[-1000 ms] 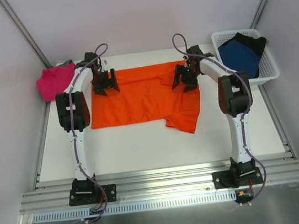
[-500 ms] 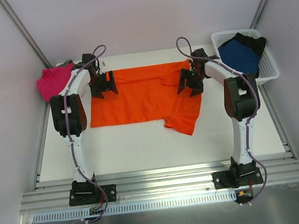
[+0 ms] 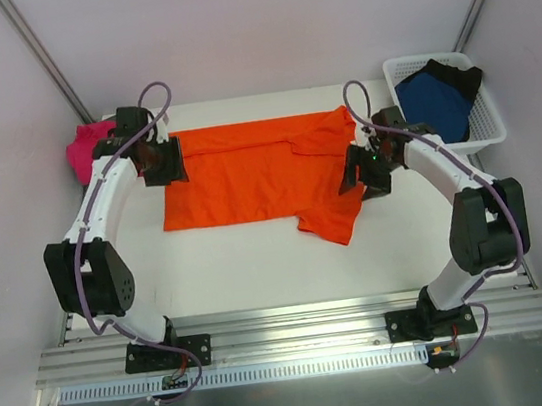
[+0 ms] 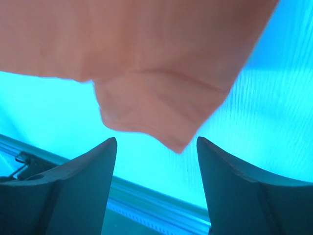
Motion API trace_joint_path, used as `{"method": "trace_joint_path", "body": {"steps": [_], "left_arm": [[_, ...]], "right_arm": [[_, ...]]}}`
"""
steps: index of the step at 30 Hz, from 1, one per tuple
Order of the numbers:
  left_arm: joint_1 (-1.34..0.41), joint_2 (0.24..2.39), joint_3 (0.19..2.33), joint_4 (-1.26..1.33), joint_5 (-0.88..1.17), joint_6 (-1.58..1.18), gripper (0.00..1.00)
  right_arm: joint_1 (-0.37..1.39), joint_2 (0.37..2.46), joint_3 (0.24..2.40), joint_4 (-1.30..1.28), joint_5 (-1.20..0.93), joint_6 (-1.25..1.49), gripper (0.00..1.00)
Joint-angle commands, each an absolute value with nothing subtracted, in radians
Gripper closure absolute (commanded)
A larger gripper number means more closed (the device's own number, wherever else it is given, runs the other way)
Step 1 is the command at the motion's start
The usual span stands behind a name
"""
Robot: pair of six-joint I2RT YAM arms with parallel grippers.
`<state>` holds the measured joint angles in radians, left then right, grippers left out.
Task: Fold and stack the t-shirts
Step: Fold the tshirt
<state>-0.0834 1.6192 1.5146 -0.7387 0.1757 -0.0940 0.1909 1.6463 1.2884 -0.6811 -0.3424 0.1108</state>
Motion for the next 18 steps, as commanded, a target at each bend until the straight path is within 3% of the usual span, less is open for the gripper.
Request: {"method": "trace_joint_path", "body": {"steps": [1, 6, 9, 13, 18], "left_arm": [[-0.074, 1.638, 1.410, -0.778, 0.173, -0.092, 0.51], [-0.068, 1.683, 1.356, -0.776, 0.186, -0.103, 0.49], [-0.040, 1.726, 1.344, -0.778, 0.208, -0.103, 0.55], [-0.015, 1.772, 1.347, -0.776, 0.216, -0.113, 0.49], [0.017, 1.812, 1.365, -0.776, 0.221, -0.120, 0.49]], "right_arm": [[0.202, 1.583, 1.151, -0.739, -0.365, 0.137, 0.31], [0.224, 1.532, 1.003, -0.739, -0.353, 0.140, 0.33], [0.238, 1.529, 0.999, -0.729, -0.351, 0.141, 0.44], [0.262, 1.551, 1.025, -0.723, -0.353, 0.133, 0.48], [0.322, 1.588, 1.042, -0.710, -0.368, 0.140, 0.54]]}}
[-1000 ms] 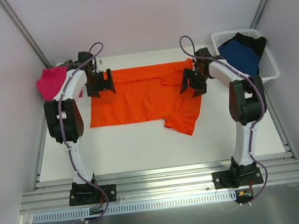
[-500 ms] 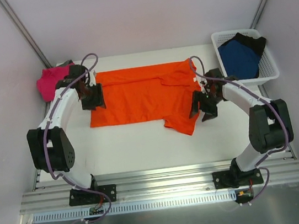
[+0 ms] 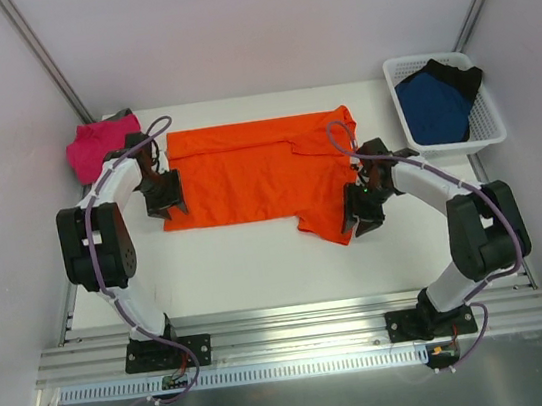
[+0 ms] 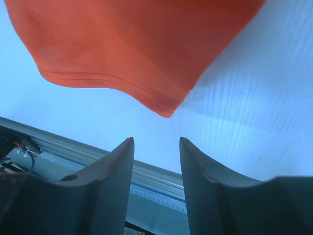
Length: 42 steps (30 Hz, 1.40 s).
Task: Fold and stack the t-shirts
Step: Fold the tshirt
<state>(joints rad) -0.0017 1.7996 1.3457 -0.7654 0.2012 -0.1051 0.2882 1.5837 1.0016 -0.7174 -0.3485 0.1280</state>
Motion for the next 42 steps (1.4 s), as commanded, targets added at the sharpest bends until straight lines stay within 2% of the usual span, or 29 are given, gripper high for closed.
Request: {"method": "trace_joint_path", "body": {"steps": [1, 25, 42], "left_arm": [[0.023, 1.822, 1.376, -0.776, 0.219, -0.120, 0.49], [0.092, 1.920, 1.450, -0.776, 0.221, -0.126, 0.49], [0.097, 1.950, 1.465, -0.776, 0.241, -0.143, 0.50]], "right_arm": [[0.330, 1.603, 1.040, -0.709, -0.374, 0.143, 0.55], [0.356, 1.773, 1.115, -0.696, -0.359, 0.129, 0.58], [0.336, 1.680, 1.029, -0.718, -0.334, 0.114, 0.57]]}}
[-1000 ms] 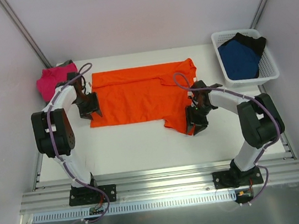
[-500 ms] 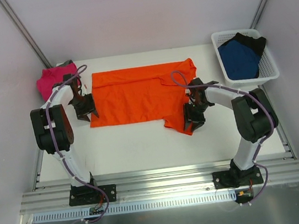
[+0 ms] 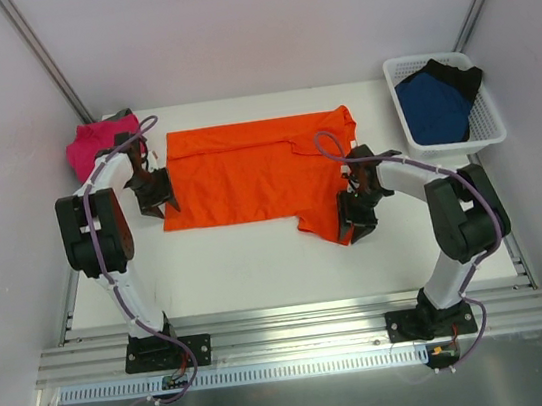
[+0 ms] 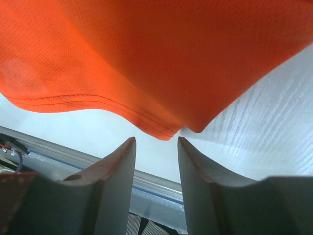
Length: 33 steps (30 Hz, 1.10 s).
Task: Fold and stack the t-shirts
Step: Fold the tshirt
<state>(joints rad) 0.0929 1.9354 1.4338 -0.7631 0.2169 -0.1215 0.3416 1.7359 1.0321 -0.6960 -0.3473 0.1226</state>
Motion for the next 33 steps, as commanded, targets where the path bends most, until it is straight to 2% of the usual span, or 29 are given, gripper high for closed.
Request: {"method": "trace_joint_path", "body": {"steps": [1, 19, 22, 25, 29, 33], "left_arm": [[0.097, 1.951, 1.465, -0.776, 0.241, -0.144, 0.50], [0.100, 1.934, 1.462, -0.778, 0.252, -0.155, 0.49], [0.103, 1.939, 1.459, -0.776, 0.249, -0.155, 0.49], [0.107, 1.945, 1.459, -0.776, 0.242, -0.152, 0.49], [0.120, 1.954, 1.460, -0.778, 0.241, -0.150, 0.49], [0.130, 1.957, 1.463, -0.776, 0.235, -0.150, 0.50]], "right_arm": [[0.334, 1.678, 1.025, -0.716, -0.334, 0.115, 0.57], [0.334, 1.753, 1.031, -0.672, -0.348, 0.112, 0.65], [0.336, 1.766, 1.035, -0.664, -0.351, 0.107, 0.70], [0.336, 1.773, 1.043, -0.661, -0.353, 0.106, 0.80], [0.334, 1.772, 1.058, -0.675, -0.341, 0.109, 0.99], [0.336, 1.756, 1.069, -0.686, -0.337, 0.109, 0.99]]}}
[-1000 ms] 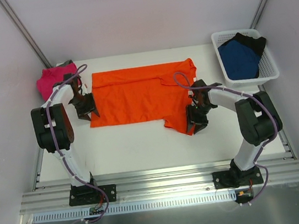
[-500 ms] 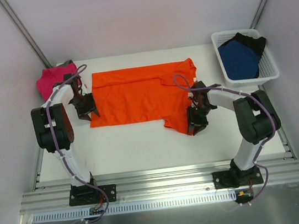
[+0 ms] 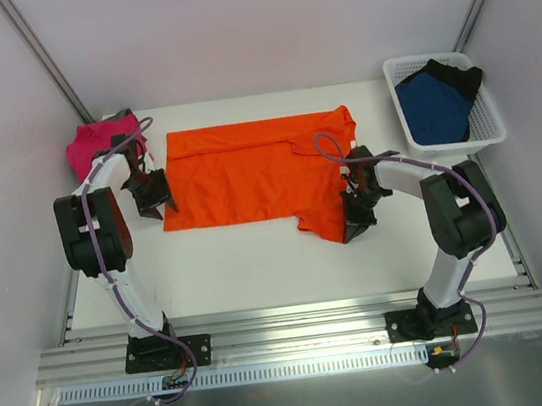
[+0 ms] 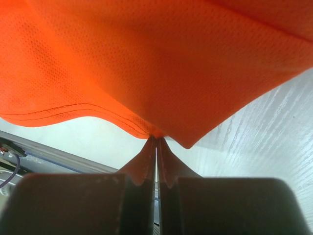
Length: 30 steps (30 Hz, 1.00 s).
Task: Fold and stack the t-shirts
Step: Fold the tshirt
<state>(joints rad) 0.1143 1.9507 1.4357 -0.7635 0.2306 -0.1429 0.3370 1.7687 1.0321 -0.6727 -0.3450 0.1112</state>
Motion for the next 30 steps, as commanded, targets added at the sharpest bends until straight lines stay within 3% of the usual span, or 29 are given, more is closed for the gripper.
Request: {"method": "trace_joint_path", "body": {"steps": [1, 7, 12, 18, 25, 27, 30], "left_arm": [[0.130, 1.959, 1.463, -0.776, 0.232, -0.150, 0.50], [0.132, 1.985, 1.471, -0.776, 0.244, -0.156, 0.50], [0.133, 1.994, 1.456, -0.776, 0.259, -0.156, 0.58], [0.135, 1.950, 1.407, -0.778, 0.268, -0.170, 0.59], [0.137, 1.891, 1.361, -0.784, 0.255, -0.176, 0.95], [0.137, 1.875, 1.350, -0.785, 0.255, -0.181, 1.00], [0.137, 1.855, 1.345, -0.793, 0.249, -0.180, 1.00]], "right_arm": [[0.336, 1.753, 1.069, -0.686, -0.337, 0.112, 0.99], [0.334, 1.718, 1.051, -0.686, -0.328, 0.112, 0.99], [0.333, 1.691, 1.032, -0.686, -0.314, 0.107, 0.99], [0.334, 1.678, 1.031, -0.678, -0.313, 0.107, 0.99], [0.328, 1.680, 1.043, -0.676, -0.316, 0.107, 0.99], [0.328, 1.680, 1.046, -0.675, -0.319, 0.106, 0.99], [0.322, 1.677, 1.060, -0.676, -0.319, 0.104, 0.99]]}}
